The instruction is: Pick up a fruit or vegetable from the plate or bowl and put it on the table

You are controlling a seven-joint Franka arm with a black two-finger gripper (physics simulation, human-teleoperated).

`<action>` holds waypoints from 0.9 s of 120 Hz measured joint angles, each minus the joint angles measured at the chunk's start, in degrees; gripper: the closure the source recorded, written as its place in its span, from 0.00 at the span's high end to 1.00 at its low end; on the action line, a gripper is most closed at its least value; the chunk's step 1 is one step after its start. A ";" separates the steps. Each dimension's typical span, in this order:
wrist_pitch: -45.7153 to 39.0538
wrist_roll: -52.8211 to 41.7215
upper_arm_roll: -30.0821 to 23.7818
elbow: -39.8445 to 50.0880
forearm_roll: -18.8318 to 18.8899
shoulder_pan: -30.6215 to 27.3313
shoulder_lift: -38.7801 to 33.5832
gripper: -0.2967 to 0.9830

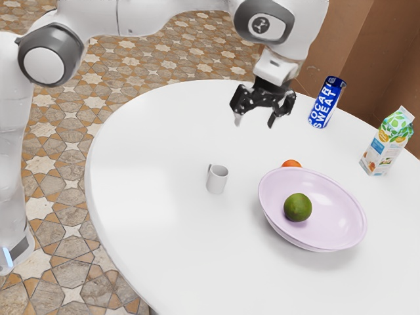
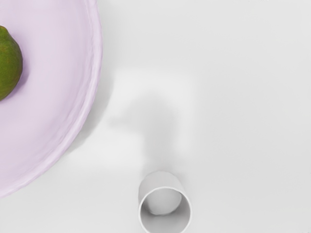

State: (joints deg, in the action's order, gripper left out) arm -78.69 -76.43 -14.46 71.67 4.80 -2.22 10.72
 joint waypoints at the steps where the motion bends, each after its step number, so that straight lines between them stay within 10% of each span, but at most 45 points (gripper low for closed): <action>1: 0.05 -0.80 -0.25 -0.05 0.00 0.06 0.14 0.77; 108: -8.62 -54.76 -3.33 -4.07 -4.81 0.16 10.69 0.77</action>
State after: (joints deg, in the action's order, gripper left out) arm -87.31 -131.18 -17.79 67.60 0.00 -2.06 21.40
